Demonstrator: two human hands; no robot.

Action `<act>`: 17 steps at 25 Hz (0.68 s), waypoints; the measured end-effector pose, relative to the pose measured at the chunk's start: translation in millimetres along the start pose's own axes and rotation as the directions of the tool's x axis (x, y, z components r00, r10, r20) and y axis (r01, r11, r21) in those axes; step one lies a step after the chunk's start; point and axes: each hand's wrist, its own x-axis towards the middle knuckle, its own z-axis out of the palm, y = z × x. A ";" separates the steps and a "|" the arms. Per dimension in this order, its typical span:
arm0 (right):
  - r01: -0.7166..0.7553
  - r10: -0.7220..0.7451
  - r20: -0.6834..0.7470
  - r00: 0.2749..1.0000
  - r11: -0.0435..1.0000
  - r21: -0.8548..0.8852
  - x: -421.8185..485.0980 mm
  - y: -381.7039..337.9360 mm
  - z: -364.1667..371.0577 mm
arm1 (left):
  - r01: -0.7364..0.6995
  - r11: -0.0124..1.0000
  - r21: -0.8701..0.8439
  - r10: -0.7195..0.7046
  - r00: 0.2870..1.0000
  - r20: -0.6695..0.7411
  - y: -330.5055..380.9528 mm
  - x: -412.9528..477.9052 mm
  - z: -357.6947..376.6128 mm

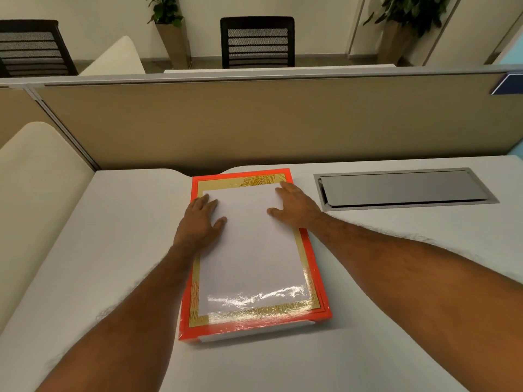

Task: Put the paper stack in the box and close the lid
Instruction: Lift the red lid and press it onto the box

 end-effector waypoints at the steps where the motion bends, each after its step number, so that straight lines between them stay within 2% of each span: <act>1: 0.002 -0.002 -0.004 1.000 1.000 0.011 -5.1 -3.0 1.2 | -0.001 1.000 0.003 0.001 1.000 0.009 0.8 -2.2 -1.1; 9: 0.076 -0.065 -0.097 0.993 0.991 0.114 -101.4 -14.8 39.3 | -0.060 0.998 0.032 0.061 0.997 -0.049 -2.0 -82.8 11.8; 13: 0.029 -0.012 -0.128 0.992 0.991 0.133 -137.7 -14.8 51.3 | -0.052 0.999 0.001 0.052 0.995 -0.087 -0.5 -131.0 22.7; 17: 0.000 0.017 -0.144 0.989 0.993 0.118 -155.9 -13.5 61.2 | -0.012 0.998 -0.067 0.009 0.998 -0.056 -1.1 -147.4 25.2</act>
